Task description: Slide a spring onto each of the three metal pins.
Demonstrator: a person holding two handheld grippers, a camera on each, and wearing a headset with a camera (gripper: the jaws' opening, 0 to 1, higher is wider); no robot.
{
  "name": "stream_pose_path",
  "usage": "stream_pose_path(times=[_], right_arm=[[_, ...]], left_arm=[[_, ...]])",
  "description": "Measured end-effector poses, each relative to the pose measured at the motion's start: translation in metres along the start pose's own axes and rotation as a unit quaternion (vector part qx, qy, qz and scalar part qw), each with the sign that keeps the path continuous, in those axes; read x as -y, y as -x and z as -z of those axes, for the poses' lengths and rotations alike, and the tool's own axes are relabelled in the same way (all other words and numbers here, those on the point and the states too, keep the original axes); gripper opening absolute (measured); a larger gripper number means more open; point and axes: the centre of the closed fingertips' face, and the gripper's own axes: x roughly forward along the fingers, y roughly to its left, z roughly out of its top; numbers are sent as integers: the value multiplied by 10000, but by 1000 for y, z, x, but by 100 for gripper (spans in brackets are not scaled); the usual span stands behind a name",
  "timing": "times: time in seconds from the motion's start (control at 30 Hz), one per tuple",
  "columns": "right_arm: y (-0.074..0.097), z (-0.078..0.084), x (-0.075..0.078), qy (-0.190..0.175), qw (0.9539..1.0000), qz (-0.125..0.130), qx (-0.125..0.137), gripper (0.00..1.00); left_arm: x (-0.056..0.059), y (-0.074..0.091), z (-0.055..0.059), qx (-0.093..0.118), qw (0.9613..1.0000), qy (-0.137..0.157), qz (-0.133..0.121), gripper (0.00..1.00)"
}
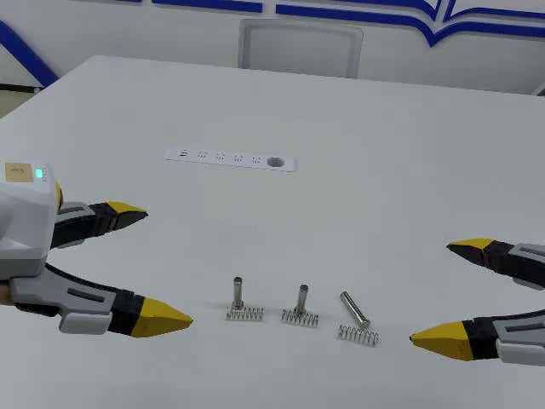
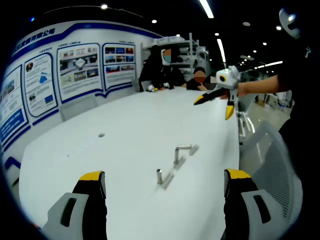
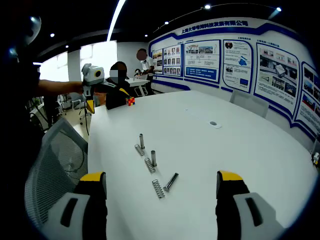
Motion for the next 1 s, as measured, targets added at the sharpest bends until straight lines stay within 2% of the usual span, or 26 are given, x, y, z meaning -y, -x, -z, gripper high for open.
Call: stream_pose_path(times=[0.4,0.6,0.73,0.87,1.0], right_arm=[[2,3,2,-94,9999,25,-45,91],[4,-1,6,-110,9999,60,-6,91],[4,-2,6,-114,9999,63,17,91],[4,-2,4,-116,9999,46,7,91],[2,-1,3,-132,9999,36,8,91]], left_arm=[[-2,0,0,15,10000,29,17,100],[-2,-1,-2,62,10000,48,24,100],[-9,1,-5,104,9999,29,-86,98],[-9,3,-9,176,9998,69,-66,99],[-9,3,-7,129,9999,36,-78,99]])
